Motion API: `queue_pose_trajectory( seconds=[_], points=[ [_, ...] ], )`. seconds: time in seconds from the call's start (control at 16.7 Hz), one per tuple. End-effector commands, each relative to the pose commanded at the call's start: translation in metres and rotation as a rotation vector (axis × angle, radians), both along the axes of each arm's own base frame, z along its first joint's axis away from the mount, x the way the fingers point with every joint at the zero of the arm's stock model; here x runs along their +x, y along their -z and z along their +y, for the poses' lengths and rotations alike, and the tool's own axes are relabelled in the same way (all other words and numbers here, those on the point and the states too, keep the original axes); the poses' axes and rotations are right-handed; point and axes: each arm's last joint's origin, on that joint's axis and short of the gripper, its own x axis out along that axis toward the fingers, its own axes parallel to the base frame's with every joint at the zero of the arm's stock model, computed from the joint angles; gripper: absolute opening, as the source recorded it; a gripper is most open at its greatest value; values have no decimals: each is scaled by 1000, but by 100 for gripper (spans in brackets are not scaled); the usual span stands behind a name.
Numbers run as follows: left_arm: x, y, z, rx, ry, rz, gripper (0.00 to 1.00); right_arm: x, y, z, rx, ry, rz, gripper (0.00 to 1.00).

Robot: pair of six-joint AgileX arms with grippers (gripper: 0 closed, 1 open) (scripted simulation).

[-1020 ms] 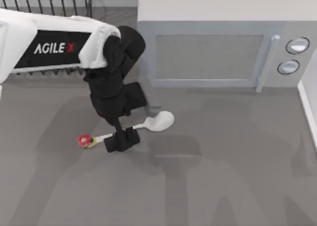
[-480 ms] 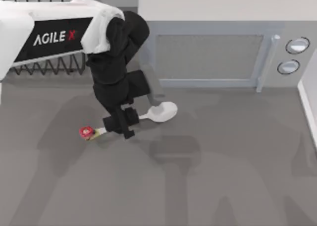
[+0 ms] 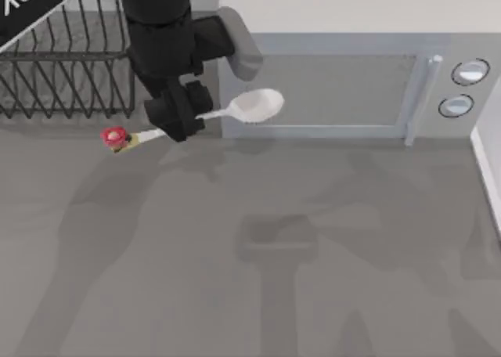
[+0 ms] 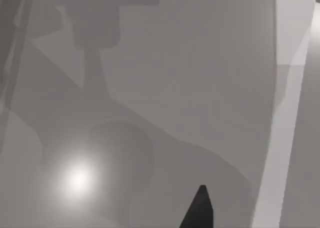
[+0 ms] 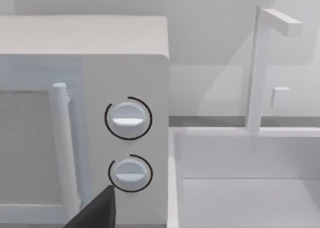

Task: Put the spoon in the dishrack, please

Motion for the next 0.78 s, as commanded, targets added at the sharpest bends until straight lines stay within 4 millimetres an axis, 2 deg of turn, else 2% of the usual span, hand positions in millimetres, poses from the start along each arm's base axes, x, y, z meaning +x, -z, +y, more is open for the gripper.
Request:
queue_pose_trajectory(
  seconds=[0.12, 0.24, 0.6, 0.78],
  points=[
    [-6, -26, 4, -8, -5, -14, 0, 0, 0, 0, 0, 0, 0, 100],
    [-11, -41, 8, -14, -9, -25, 0, 0, 0, 0, 0, 0, 0, 100],
    [-11, -42, 10, -21, -20, -36, 0, 0, 0, 0, 0, 0, 0, 100],
    [-11, -56, 32, -79, -122, -124, 0, 0, 0, 0, 0, 0, 0, 100]
  ],
)
